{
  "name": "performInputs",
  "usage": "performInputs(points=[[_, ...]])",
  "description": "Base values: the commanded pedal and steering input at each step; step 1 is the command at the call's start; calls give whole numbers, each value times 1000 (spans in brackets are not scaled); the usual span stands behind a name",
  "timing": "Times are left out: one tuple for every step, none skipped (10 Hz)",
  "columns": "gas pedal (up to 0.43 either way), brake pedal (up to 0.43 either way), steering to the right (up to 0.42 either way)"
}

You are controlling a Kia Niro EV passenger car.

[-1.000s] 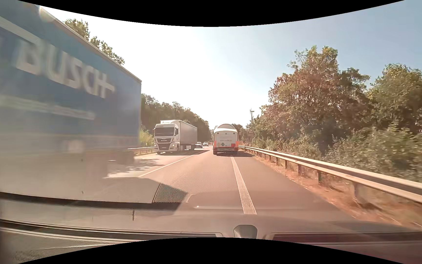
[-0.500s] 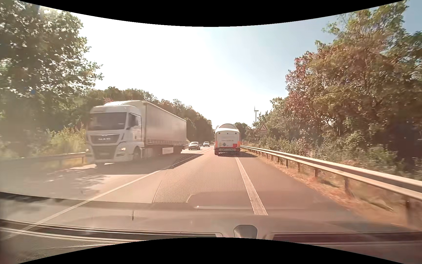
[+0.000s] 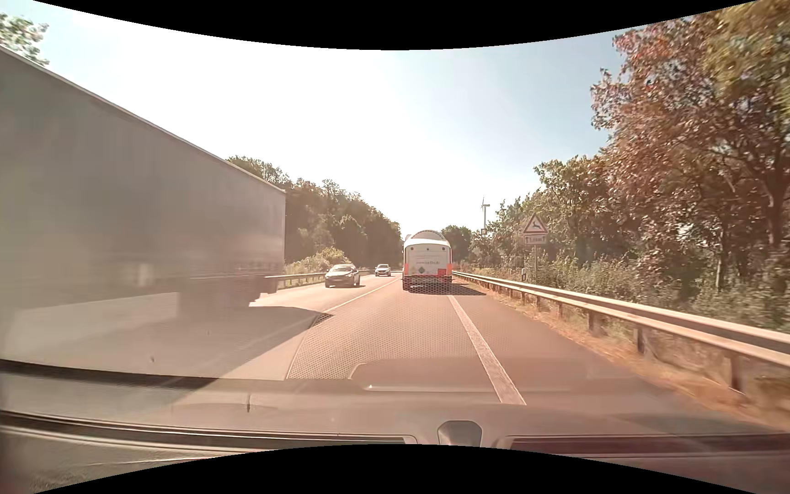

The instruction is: Follow the waypoints while adhering to traffic rules and regulations

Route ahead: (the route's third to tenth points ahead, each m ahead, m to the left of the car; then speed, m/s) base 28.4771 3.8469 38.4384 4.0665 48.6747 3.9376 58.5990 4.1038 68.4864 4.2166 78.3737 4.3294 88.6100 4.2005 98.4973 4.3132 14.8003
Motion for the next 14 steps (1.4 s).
performInputs(points=[[0,6,-3],[0,6,-2],[0,6,-1],[0,12,1],[0,6,2],[0,6,2],[8,6,2],[39,6,1],[39,6,1],[39,12,0],[39,6,1],[39,12,1],[47,6,1],[47,6,1]])
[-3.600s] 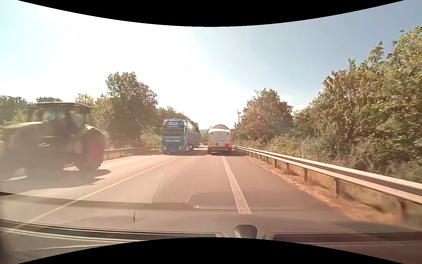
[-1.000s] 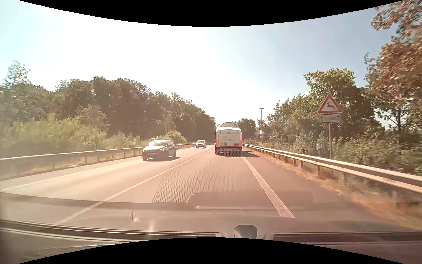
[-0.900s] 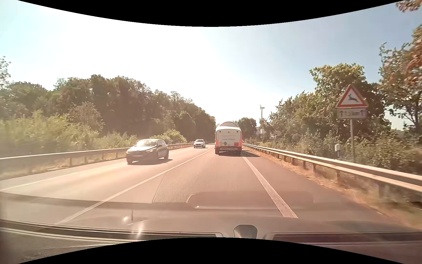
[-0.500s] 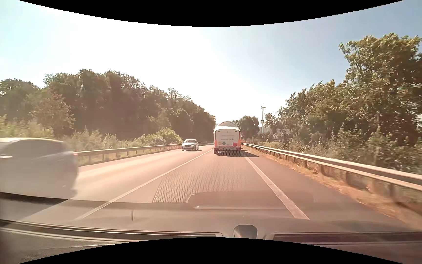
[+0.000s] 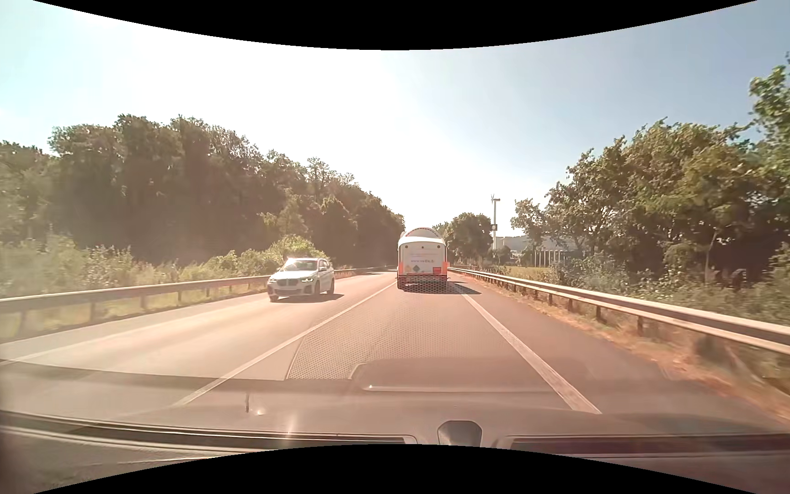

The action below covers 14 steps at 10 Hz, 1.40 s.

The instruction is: Follow the waypoints while adhering to traffic rules and regulations

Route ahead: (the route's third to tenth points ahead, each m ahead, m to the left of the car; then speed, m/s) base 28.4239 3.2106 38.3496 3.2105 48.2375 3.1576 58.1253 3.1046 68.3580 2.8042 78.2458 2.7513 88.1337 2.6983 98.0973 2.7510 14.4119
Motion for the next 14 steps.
performInputs(points=[[47,6,1],[47,12,1],[59,6,1],[67,6,3],[79,12,4],[87,6,4],[87,6,3],[87,6,4],[87,6,4],[87,6,4],[87,6,3],[87,12,3],[87,12,3],[87,6,4]])
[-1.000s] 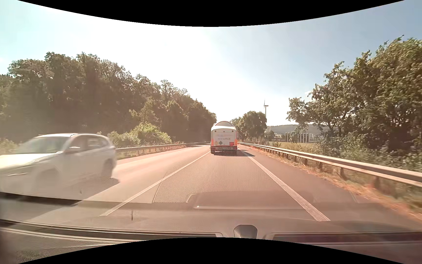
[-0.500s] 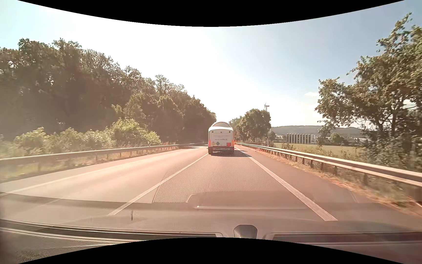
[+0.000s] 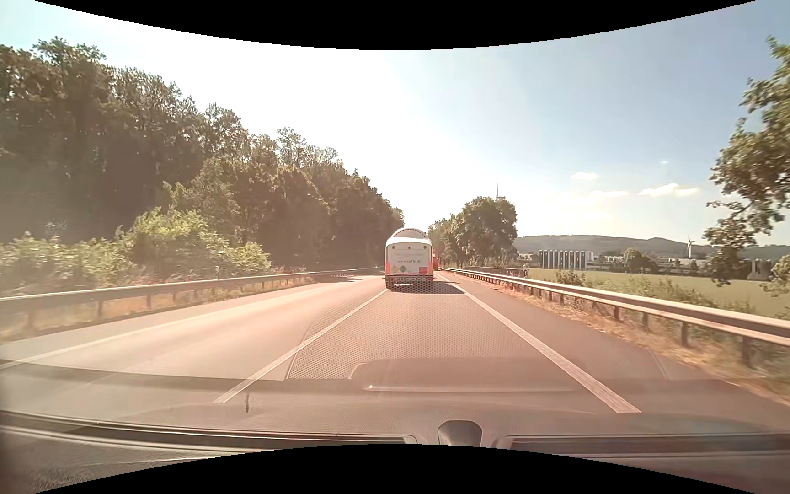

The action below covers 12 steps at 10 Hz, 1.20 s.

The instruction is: Follow the waypoints while adhering to traffic rules and regulations

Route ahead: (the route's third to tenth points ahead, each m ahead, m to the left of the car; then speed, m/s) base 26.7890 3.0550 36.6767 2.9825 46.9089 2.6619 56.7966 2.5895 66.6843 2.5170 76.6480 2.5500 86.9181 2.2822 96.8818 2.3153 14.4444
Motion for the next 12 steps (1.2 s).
performInputs(points=[[87,6,4],[87,6,4],[87,12,4],[87,6,4],[87,6,3],[87,6,3],[87,6,1],[87,6,1],[98,6,1],[118,6,1],[130,6,2],[130,6,1]])
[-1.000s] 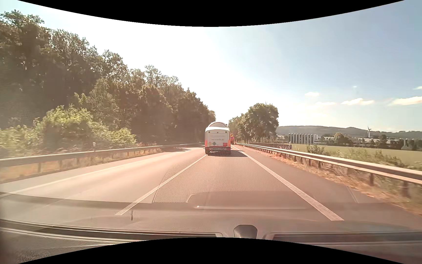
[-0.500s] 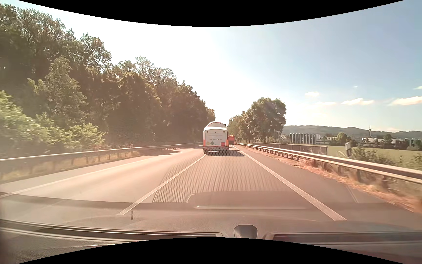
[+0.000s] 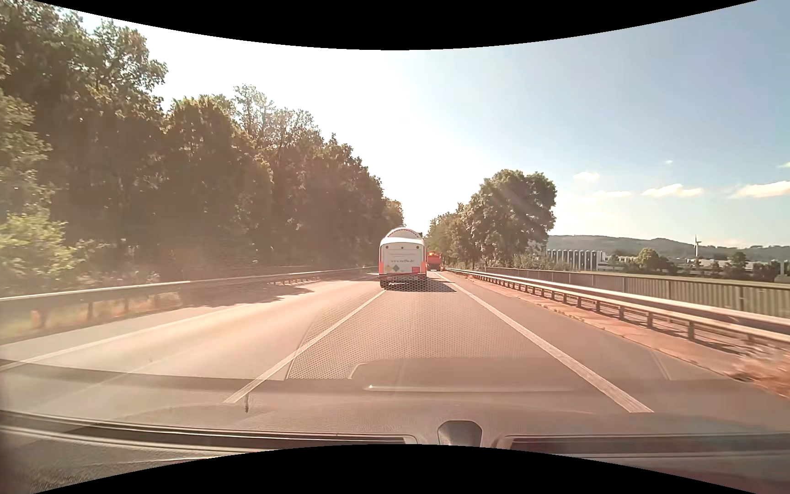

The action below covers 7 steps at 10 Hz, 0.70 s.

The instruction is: Follow the waypoints while adhering to traffic rules and regulations

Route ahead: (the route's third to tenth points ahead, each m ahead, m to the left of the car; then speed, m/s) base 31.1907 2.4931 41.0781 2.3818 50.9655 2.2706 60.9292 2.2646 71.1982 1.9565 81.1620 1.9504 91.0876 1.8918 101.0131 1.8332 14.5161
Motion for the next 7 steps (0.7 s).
performInputs(points=[[130,6,1],[130,6,2],[130,6,2],[130,6,3],[130,6,2],[130,6,2],[130,6,3]])
